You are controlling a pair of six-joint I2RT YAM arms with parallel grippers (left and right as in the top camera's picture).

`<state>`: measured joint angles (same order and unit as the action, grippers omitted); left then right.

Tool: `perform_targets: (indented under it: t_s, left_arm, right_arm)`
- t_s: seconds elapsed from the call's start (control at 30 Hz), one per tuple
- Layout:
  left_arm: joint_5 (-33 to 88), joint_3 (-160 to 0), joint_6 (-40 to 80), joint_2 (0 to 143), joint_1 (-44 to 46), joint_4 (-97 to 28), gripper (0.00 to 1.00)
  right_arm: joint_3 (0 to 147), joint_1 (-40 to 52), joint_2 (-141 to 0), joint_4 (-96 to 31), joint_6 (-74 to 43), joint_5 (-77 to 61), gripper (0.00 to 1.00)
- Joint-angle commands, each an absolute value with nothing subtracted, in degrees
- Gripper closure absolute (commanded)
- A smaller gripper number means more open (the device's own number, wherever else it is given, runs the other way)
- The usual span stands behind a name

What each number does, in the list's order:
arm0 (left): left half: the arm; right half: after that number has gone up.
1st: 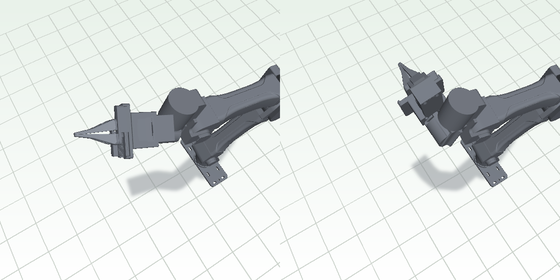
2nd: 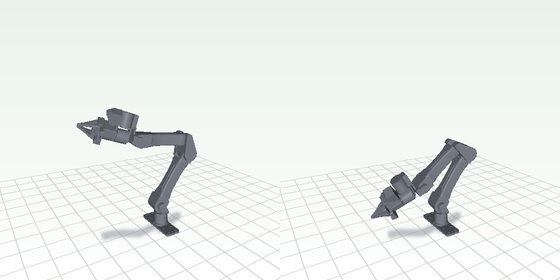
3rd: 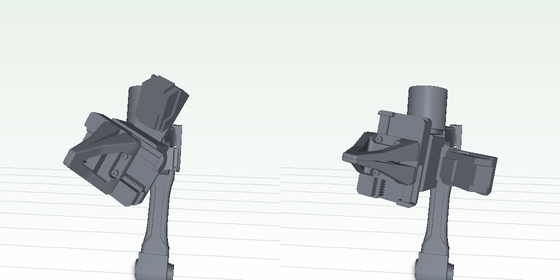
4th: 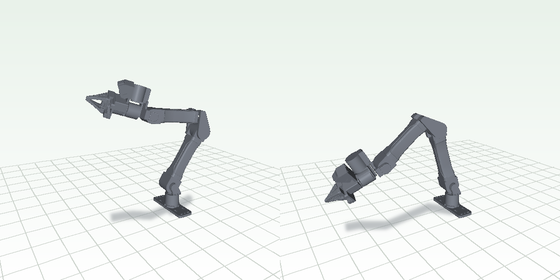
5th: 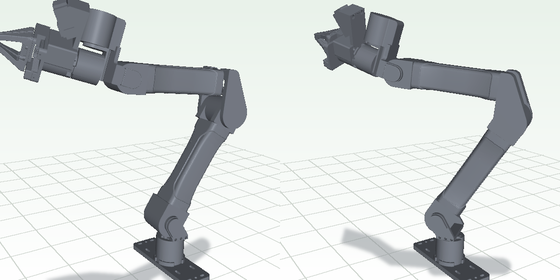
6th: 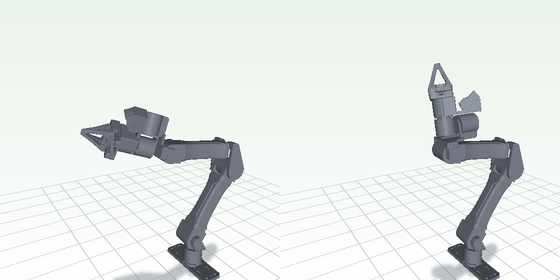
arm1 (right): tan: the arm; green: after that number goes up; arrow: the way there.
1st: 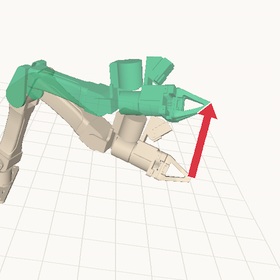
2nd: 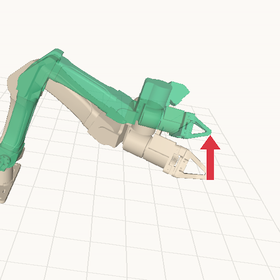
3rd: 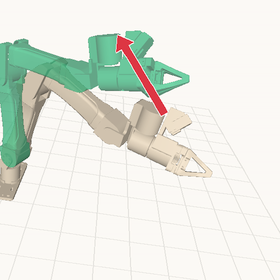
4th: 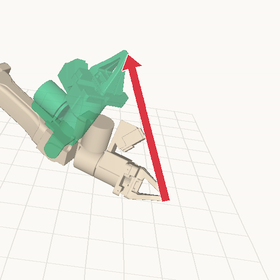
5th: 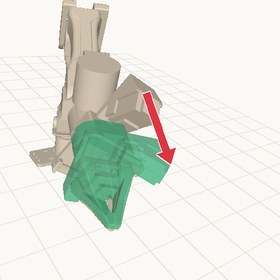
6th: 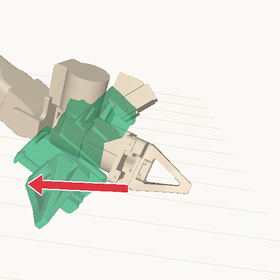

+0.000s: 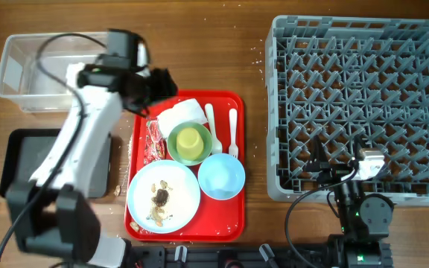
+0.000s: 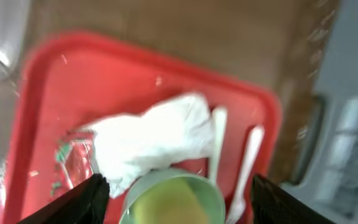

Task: Sort waste into correct bins and load items into the dishwasher rack
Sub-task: 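Carry the napkin left and drop it into the clear bin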

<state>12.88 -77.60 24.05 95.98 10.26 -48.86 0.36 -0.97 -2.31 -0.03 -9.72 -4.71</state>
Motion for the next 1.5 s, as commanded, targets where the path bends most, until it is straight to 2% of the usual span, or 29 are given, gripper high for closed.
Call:
perform_targets:
  t_s: [0.0,0.1,0.2,0.3,0.33,0.4,0.43,0.6,0.8,0.97,1.1,1.13,1.2,1.23,1.27,1.37,1.47]
  left_arm:
    - [9.9,-77.2,23.2,102.1,13.0,-48.9,0.27]
    - [10.0,-77.2,25.8,110.7,13.3,-46.7,0.32]
    - [9.9,-77.2,25.8,115.3,14.0,-44.1,0.32]
    - [9.9,-77.2,25.8,117.5,14.2,-41.5,0.44]
    - [9.9,-77.2,25.8,117.4,14.2,-41.1,0.63]
    - [9.9,-77.3,25.8,117.1,14.2,-41.4,0.94]
    - [9.9,-77.5,26.0,116.5,14.1,-42.0,0.96]
    - [6.0,-81.3,26.0,108.5,14.1,-46.5,0.96]
    - [-4.5,-81.3,26.0,101.5,12.5,-36.8,0.96]
    - [-11.4,-81.4,26.0,96.3,-0.5,-21.3,0.96]
    - [-10.5,-81.3,27.9,98.7,-9.7,-19.9,0.96]
    - [-10.3,-81.3,27.9,100.2,-11.0,-19.8,0.91]
    - [-10.3,-81.3,27.9,101.4,-12.6,-20.8,0.51]
    - [-10.3,-81.3,27.9,101.3,-12.8,-21.0,0.5]
    - [-9.8,-81.3,27.9,100.7,-12.8,-21.1,0.45]
    - [-0.8,-81.3,27.9,96.0,-12.8,-24.8,0.26]
    - [13.9,-81.3,27.3,91.7,-12.1,-36.0,0.32]
  right_arm:
    - [0.3,-1.3,-2.0,0.2,-9.0,-4.8,0.0]
    - [0.3,-1.3,-2.0,0.2,-9.0,-4.8,0.0]
    - [0.3,-1.3,-2.0,0.2,-9.0,-4.8,0.0]
    - [0.3,-1.3,-2.0,0.2,-9.0,-4.8,0.0]
    - [0.3,-1.3,-2.0,0.2,-9.0,-4.8,0.0]
    - [0.3,-1.3,-2.0,0.2,-9.0,-4.8,0.0]
    - [0.3,-1.3,-2.0,0.2,-9.0,-4.8,0.0]
    - [0.3,-1.3,-2.0,0.2,-9.0,-4.8,0.0]
    - [0.3,-1.3,-2.0,0.2,-9.0,-4.8,0.0]
    - [0.3,-1.3,-2.0,0.2,-9.0,-4.8,0.0]
    - [0.3,-1.3,-2.0,0.2,-9.0,-4.8,0.0]
    - [0.3,-1.3,-2.0,0.2,-9.0,-4.8,0.0]
    - [0.3,-1.3,-2.0,0.2,-9.0,-4.8,0.0]
    - [0.3,-1.3,-2.0,0.2,-9.0,-4.8,0.0]
    - [0.3,-1.3,-2.0,0.2,-9.0,-4.8,0.0]
    - [0.3,-1.3,-2.0,0.2,-9.0,-4.8,0.0]
    - [0.3,-1.3,-2.0,0.2,-9.0,-4.8,0.0]
